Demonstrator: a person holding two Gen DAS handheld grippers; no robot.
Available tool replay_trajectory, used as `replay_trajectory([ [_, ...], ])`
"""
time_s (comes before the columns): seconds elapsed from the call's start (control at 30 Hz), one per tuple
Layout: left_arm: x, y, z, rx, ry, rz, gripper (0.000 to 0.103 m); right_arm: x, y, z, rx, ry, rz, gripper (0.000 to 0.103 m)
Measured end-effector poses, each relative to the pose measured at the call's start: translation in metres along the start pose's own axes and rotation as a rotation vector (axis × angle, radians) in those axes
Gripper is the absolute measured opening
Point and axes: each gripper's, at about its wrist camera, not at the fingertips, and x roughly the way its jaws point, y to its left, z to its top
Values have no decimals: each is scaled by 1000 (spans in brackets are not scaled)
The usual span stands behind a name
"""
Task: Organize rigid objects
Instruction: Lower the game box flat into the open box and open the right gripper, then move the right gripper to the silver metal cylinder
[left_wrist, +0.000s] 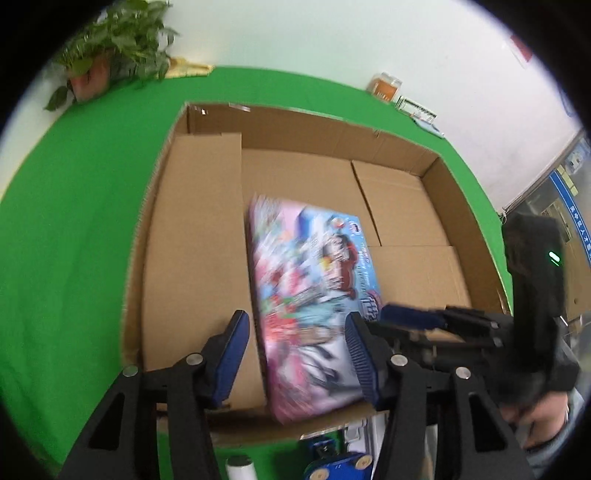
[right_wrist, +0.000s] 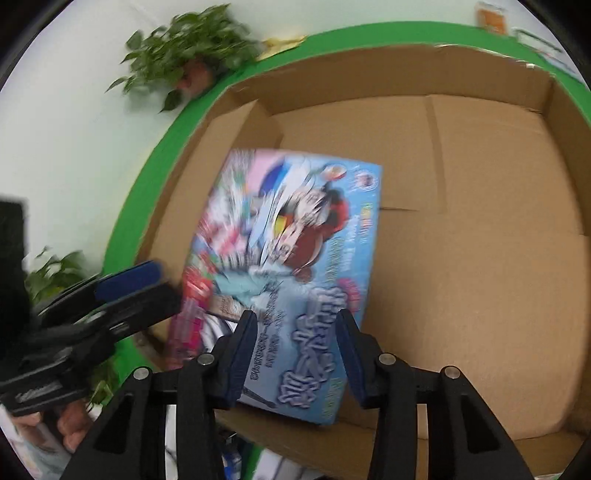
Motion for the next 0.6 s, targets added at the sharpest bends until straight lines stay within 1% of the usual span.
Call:
replay_trajectory([
  [0.07,-8,1,-4,6,-19,-3,52,3,-2,3,14,7,-7,45],
  [0.17,-15,0,-9,9,-47,-2,52,7,7,1,-30,23,-33,46],
  [0.2,-19,1,-12,5,-63,-5,52,8,10,0,-40,29,-13,46],
  [0.23,-22,-2,-15,7,-85,-10,52,13,15,0,-35,72,81,46],
  [0.27,-31,-4,-20,20,-130,-13,52,16,18,-2,-32,98,134,46],
  [0.3,-39,-8,-24,39,-172,-4,52,18,26,-7,-37,111,163,45],
  [0.33,-50,-15,-30,74,-235,17,52,12,34,-9,-72,78,110,47],
  [0.37,-61,-21,-37,107,-295,40,54,-2,43,-13,-125,0,28,58],
  [0.4,-74,-28,-46,142,-360,69,55,-12,49,-17,-155,-53,-12,67],
  [0.43,-86,-34,-56,171,-418,110,67,-36,54,-28,-195,-157,-71,89],
  [0.47,-96,-38,-64,188,-462,156,89,-54,56,-38,-207,-232,-127,103],
  [0.5,-105,-42,-74,192,-506,207,96,-66,57,-45,-209,-282,-171,102],
  [0.53,-113,-45,-84,185,-549,254,103,-85,57,-58,-214,-351,-233,102],
  [0.57,-117,-47,-90,178,-561,273,103,-95,56,-67,-217,-380,-267,102],
  [0.6,-119,-47,-94,167,-556,281,103,-106,53,-78,-216,-400,-298,102],
])
